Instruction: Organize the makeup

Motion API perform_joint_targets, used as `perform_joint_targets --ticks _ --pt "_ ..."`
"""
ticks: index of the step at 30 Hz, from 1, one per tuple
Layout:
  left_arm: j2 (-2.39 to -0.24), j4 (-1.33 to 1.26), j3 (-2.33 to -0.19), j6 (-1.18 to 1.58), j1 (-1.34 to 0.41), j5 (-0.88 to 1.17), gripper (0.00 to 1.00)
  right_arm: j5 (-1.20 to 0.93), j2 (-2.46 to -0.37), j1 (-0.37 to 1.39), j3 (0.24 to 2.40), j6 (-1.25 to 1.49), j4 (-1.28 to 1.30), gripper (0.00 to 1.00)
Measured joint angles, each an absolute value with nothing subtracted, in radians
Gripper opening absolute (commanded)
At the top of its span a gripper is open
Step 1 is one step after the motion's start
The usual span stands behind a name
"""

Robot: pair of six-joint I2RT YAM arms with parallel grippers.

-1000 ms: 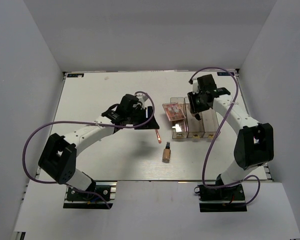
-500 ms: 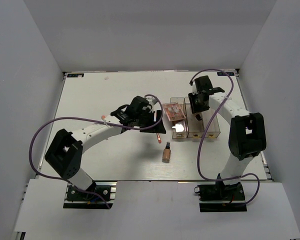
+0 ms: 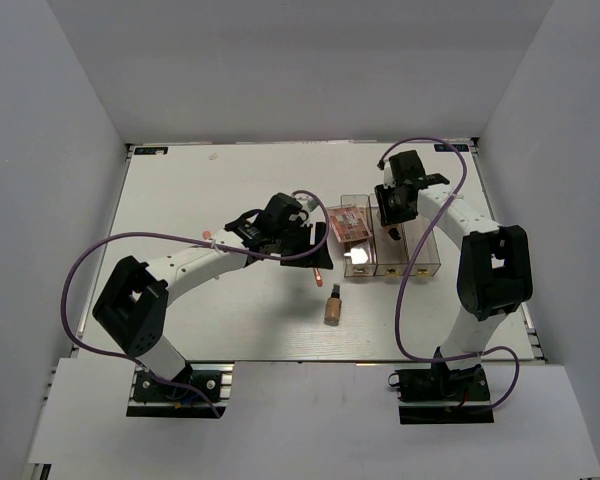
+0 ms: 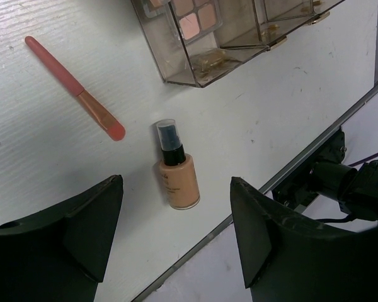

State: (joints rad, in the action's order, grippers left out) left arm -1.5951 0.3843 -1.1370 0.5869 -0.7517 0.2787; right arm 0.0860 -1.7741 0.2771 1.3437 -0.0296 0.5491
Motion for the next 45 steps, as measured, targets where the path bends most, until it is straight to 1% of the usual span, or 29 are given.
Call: perform_joint_targets --ticks 1,2,15,22,28,35,38,40,41,42,44,45 --pt "-1.595 0.386 -1.137 0.587 -0.753 0.277 0.79 0.083 -1.774 0.277 1.344 -0.030 0.549 0.38" --pt "-1.595 0.388 -1.137 0.587 -0.755 0.276 0.79 0.081 -1.774 0.277 1.344 -0.029 0.549 0.42" --pt "-1.595 0.389 -1.137 0.588 -0.759 0.269 0.79 0.070 -1.777 0.278 1.343 -0.029 0.549 0.44" --pt "-1.595 0.389 -1.137 0.588 -0.759 0.268 0.79 0.068 -1.794 0.278 1.337 -0.030 0.548 0.53" --pt "-1.595 0.390 -1.137 0.591 -0.759 0.268 0.79 0.067 -1.800 0.278 1.336 -0.030 0.545 0.53" --pt "-1.595 0.392 -1.137 0.589 -0.759 0.272 0.78 0.043 -1.800 0.278 1.339 -0.038 0.548 0.47" --pt "-1.607 0.410 -1.156 0.576 -0.764 0.278 0.78 0.037 -1.792 0.278 1.349 -0.058 0.550 0.46" --pt "-1.637 0.435 -1.194 0.563 -0.776 0.279 0.78 0.027 -1.773 0.277 1.356 -0.086 0.550 0.42" --pt "-1.662 0.448 -1.219 0.556 -0.784 0.281 0.78 0.018 -1.762 0.277 1.360 -0.098 0.551 0.34" --pt "-1.692 0.464 -1.250 0.546 -0.794 0.280 0.78 0.010 -1.748 0.276 1.364 -0.117 0.551 0.30" --pt "-1.764 0.507 -1.317 0.525 -0.817 0.277 0.78 -0.019 -1.718 0.275 1.370 -0.150 0.550 0.23" --pt "-1.799 0.527 -1.345 0.516 -0.830 0.276 0.78 -0.035 -1.702 0.273 1.371 -0.167 0.549 0.22"
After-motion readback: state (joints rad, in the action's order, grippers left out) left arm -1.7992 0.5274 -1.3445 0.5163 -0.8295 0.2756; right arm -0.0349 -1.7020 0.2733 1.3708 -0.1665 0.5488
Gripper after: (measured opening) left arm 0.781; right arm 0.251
